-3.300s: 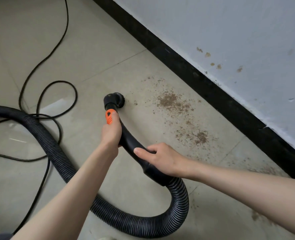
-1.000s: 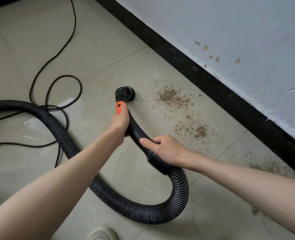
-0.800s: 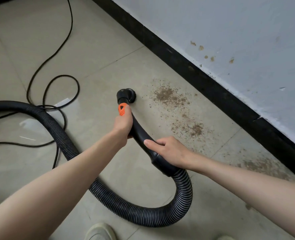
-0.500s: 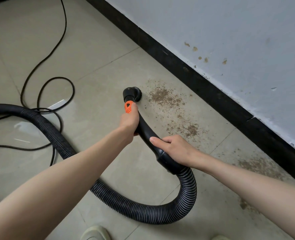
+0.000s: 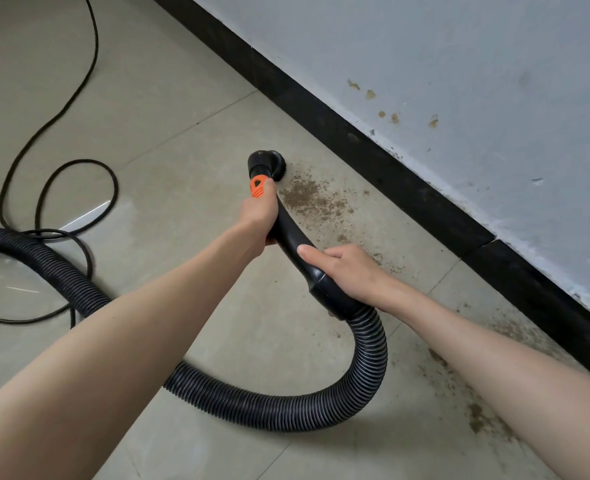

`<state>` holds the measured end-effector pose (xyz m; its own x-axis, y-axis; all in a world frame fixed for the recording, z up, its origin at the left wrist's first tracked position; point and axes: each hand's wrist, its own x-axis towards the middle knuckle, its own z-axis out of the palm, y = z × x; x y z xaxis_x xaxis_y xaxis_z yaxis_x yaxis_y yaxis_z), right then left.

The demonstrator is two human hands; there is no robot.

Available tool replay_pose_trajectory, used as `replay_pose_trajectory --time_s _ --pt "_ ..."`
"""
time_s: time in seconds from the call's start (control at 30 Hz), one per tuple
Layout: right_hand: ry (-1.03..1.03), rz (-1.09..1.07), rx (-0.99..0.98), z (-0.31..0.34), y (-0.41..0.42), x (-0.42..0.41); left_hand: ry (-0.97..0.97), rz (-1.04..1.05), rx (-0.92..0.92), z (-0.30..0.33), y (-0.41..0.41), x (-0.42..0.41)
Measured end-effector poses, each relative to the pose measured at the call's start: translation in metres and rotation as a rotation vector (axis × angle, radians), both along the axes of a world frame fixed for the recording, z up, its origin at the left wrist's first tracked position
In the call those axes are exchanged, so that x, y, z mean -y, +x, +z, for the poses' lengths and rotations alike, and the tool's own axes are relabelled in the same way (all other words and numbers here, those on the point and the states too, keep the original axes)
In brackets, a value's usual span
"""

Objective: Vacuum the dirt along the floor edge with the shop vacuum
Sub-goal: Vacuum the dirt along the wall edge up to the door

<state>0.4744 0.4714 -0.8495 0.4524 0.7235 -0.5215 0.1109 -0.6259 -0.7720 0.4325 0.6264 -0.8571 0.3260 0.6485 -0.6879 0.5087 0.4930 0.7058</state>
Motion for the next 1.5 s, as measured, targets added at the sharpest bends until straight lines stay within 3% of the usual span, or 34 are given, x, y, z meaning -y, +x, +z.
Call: replay_pose_trajectory --time_s 0.47,0.77,1.0,1.37,1.5 --pt "0.016 -0.229 0.008 -0.015 0.042 0.021 0.009 -0.159 0.06 -0.005 0.07 0.017" --pt "0.049 -0.203 -0.112 -0.014 0.039 -0.004 0.067 -0.175 0.028 0.001 0.069 -0.005" --pt "0.06 -0.048 -0.116 -0.004 0.002 -0.031 0.096 -0.06 -0.036 0.001 0.018 -0.032" --pt "-0.017 0.185 -0.041 0.009 -0.096 -0.002 0.015 0.141 -0.088 -0.015 -0.118 -0.007" --pt "-0.047 0.171 -0.019 0.015 -0.11 0.01 -0.014 0.127 -0.077 -0.016 -0.128 0.002"
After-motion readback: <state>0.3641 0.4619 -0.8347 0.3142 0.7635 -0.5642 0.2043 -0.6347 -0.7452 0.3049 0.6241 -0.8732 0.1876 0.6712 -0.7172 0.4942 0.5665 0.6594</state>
